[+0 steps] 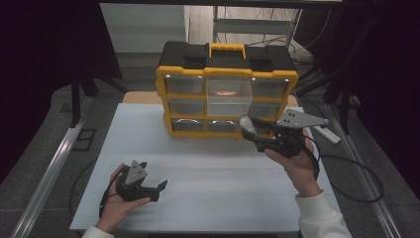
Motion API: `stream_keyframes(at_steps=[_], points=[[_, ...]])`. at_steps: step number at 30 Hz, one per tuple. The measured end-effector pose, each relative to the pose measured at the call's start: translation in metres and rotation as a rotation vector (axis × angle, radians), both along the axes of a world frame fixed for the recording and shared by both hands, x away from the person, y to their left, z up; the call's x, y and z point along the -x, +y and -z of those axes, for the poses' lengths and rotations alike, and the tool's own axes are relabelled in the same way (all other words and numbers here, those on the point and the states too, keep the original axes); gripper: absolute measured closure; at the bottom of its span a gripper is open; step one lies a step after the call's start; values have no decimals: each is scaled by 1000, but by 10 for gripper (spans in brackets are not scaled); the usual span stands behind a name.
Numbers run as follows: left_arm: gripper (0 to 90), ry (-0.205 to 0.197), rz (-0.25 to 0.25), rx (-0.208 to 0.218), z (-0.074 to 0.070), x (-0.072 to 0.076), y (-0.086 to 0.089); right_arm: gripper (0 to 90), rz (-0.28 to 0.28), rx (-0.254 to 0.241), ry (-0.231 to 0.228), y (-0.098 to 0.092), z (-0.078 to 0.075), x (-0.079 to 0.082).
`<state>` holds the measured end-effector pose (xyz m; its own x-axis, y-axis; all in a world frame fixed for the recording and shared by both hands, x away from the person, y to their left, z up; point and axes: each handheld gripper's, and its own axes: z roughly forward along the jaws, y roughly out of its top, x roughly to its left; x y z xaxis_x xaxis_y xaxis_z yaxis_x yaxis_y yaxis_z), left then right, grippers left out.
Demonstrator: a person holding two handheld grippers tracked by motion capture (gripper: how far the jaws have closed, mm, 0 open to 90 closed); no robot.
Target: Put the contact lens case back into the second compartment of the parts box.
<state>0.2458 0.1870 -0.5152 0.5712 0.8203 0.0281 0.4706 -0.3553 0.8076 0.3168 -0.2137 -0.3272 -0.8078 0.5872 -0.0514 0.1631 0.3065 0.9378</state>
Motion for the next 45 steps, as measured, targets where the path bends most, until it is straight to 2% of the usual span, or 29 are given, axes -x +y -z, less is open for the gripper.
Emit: stream_keyframes(at_steps=[15,26,45], points=[[55,2,0,0,0,0,0,487,3,1,-21,2,-13,-1],[55,1,0,-2,0,0,0,487,5,-22,-34,4,-23,-3],[55,-1,3,-4,0,0,0,487,22,-39,-48,7,-41,-14]])
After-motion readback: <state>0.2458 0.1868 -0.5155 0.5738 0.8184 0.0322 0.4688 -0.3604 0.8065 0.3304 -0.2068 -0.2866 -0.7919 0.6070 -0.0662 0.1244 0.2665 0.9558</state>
